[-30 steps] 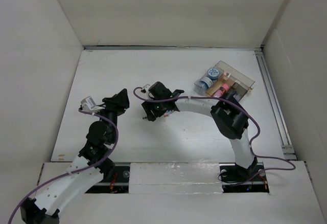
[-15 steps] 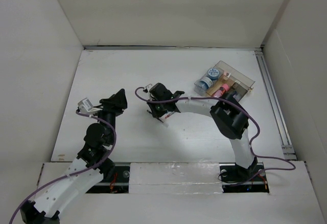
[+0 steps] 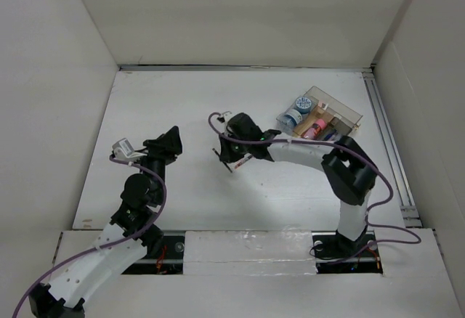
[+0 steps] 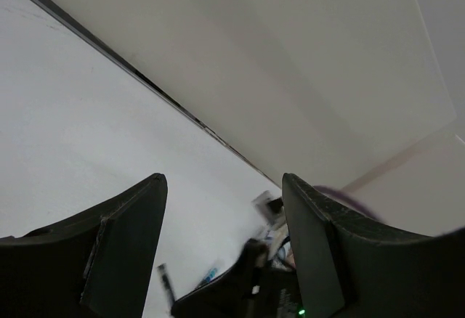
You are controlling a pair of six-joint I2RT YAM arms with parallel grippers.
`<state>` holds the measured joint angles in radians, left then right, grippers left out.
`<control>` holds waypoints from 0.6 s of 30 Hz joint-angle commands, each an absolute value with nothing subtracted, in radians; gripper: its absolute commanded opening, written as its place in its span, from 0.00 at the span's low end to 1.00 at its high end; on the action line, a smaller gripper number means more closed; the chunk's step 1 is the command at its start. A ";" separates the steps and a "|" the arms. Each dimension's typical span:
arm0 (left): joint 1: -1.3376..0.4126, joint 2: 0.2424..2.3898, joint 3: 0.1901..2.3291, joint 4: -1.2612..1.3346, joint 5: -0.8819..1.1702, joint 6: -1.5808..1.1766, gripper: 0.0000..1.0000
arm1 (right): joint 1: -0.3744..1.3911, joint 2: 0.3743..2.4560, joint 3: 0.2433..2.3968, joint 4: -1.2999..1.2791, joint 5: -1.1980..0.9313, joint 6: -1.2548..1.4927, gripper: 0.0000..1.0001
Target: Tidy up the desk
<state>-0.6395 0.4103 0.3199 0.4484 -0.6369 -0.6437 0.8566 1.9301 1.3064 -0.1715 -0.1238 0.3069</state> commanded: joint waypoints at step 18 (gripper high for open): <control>-0.641 0.475 0.330 0.515 -0.548 -0.644 0.61 | 0.212 1.281 0.836 -0.103 0.440 1.198 0.00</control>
